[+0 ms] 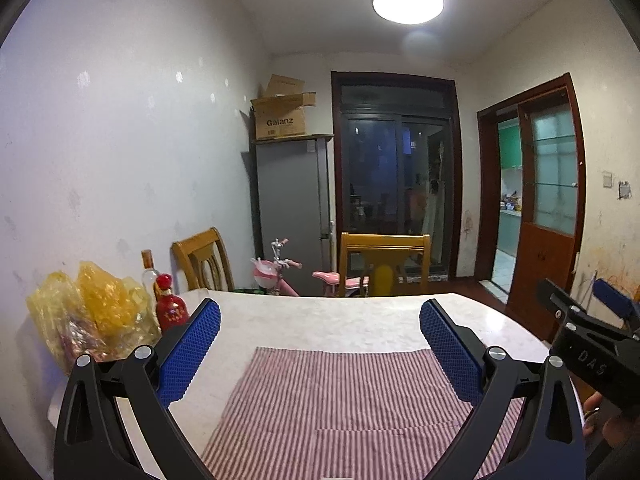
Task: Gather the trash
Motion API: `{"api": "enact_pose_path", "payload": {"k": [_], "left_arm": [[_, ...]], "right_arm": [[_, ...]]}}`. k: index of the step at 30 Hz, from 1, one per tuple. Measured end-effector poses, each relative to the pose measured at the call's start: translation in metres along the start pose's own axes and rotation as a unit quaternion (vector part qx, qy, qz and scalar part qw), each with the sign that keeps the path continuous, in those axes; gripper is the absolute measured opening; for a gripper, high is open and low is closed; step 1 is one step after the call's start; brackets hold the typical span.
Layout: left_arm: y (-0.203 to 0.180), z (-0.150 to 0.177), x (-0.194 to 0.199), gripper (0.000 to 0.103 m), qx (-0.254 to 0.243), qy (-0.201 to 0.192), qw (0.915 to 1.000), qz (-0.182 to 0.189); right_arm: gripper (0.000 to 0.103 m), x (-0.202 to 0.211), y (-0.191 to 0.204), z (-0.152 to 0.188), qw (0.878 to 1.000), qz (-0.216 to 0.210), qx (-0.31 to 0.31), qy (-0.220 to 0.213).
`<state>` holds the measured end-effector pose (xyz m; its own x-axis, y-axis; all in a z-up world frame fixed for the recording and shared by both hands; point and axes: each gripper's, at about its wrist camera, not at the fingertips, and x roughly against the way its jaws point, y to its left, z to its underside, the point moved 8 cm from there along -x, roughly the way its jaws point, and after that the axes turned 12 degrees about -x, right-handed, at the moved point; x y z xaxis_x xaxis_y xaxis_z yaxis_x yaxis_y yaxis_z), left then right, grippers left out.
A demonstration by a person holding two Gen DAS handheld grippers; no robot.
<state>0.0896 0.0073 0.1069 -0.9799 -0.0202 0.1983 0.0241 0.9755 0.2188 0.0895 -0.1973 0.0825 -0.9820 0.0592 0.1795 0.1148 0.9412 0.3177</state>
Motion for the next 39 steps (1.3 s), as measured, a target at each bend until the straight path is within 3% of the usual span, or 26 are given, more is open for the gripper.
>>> {"api": "enact_pose_path", "payload": {"k": [11,26,39], "left_arm": [[0.007,0.003,-0.008,0.097,0.03,0.007,0.9993,0.021],[0.012,0.0,-0.004,0.097,0.032,-0.006,0.9994,0.015],[0.018,-0.009,0.006,0.097,0.04,-0.041,0.9982,0.018]], "right_arm": [[0.099,-0.006,0.001,0.002,1.0,-0.003,-0.006,0.005],[0.099,-0.006,0.006,0.002,1.0,-0.005,-0.004,0.005],[0.099,-0.007,0.012,0.004,1.0,-0.01,-0.001,0.008]]}}
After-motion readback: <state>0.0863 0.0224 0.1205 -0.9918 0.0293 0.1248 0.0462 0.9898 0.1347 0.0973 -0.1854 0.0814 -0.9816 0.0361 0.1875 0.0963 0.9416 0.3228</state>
